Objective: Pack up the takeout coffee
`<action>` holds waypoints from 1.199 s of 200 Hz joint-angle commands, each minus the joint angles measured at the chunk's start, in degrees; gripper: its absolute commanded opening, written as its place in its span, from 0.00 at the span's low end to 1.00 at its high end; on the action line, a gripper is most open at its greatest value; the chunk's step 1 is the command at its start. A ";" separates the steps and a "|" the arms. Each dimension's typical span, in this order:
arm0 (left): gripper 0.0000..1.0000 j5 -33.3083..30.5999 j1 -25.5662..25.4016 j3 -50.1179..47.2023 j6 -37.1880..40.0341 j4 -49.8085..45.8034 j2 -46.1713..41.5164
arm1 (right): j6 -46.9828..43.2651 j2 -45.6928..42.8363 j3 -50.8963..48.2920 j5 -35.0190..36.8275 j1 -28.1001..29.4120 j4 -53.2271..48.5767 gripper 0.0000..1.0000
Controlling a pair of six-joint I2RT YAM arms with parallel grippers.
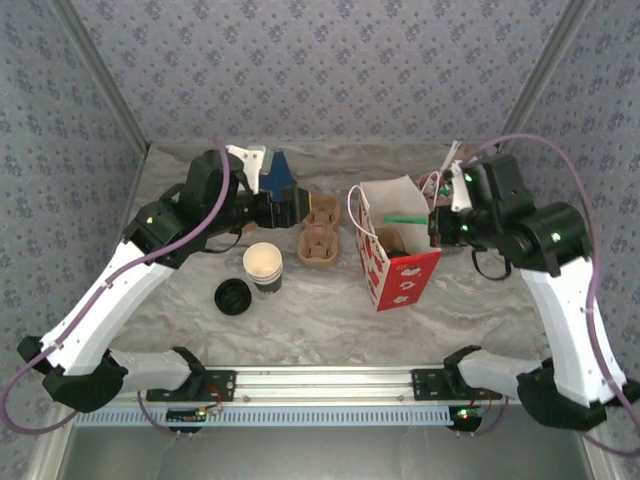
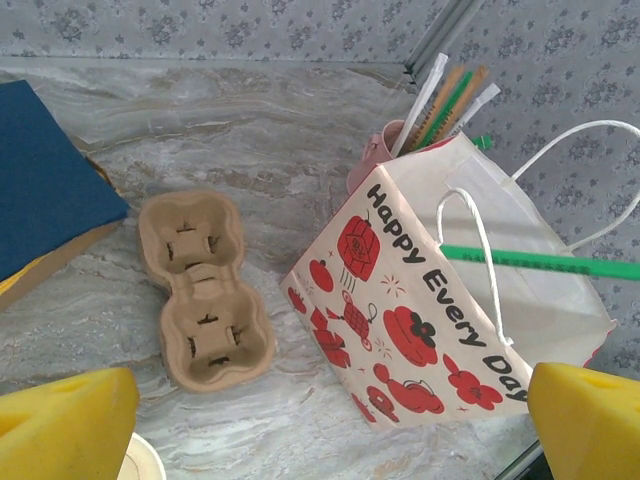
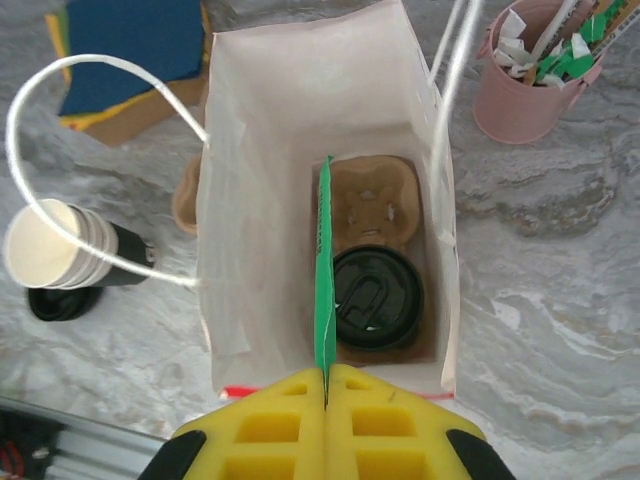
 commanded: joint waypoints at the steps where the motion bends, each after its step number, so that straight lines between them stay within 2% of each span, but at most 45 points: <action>1: 1.00 -1.61 -0.24 -0.60 0.16 -0.47 -1.60 | -0.01 4.68 4.02 7.91 2.67 -3.25 0.00; 43: 1.00 -2.95 -0.18 -2.20 0.16 -0.52 -3.17 | -2.30 13.72 8.70 8.90 5.05 -5.02 0.00; 142: 1.00 -5.09 -0.22 -3.37 0.07 -1.87 -4.98 | -5.37 25.96 9.15 5.25 5.07 -0.32 0.00; 162: 1.00 -5.79 -0.15 -3.50 0.16 -2.32 -5.43 | -5.52 27.39 8.55 5.10 4.59 0.04 0.11; 179: 1.00 -6.29 -0.11 -3.59 0.23 -2.58 -5.60 | -5.79 27.68 8.69 5.65 4.45 -0.07 0.37; 189: 1.00 -6.37 -0.11 -3.55 0.25 -2.58 -5.60 | -5.84 27.48 9.09 6.29 4.42 -0.21 0.45; 199: 1.00 -6.31 -0.03 -3.53 0.25 -2.71 -5.38 | -5.88 26.99 9.67 6.42 4.21 -0.29 0.48; 240: 1.00 -6.25 0.47 -3.58 0.07 -2.48 -4.18 | -5.73 23.95 12.61 6.94 3.69 -0.71 0.49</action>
